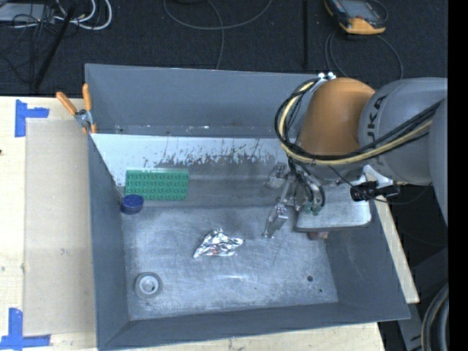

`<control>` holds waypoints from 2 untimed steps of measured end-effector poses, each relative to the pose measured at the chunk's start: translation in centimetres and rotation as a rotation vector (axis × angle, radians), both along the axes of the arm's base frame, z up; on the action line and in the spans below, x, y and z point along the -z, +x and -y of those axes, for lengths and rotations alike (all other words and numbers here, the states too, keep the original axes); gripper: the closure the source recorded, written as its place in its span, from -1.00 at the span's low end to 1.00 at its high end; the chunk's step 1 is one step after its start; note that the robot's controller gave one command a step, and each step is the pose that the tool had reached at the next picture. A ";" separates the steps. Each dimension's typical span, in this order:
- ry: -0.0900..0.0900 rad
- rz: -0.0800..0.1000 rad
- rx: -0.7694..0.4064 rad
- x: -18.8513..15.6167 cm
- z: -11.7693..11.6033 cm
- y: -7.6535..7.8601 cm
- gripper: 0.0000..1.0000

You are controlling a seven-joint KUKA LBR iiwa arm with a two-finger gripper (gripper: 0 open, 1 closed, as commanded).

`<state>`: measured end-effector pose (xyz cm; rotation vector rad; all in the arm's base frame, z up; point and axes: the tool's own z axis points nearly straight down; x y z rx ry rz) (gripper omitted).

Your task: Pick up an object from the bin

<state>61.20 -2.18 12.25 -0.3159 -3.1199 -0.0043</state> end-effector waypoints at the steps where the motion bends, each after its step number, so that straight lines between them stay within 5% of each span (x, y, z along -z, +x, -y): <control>1: -0.004 0.008 0.000 5.2 -6.2 -3.7 -1.00; 2: -0.004 0.013 -0.021 5.0 -8.1 -5.2 -1.00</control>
Offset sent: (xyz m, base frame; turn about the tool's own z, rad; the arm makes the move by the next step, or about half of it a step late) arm -0.0378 0.0603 -0.0525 0.0034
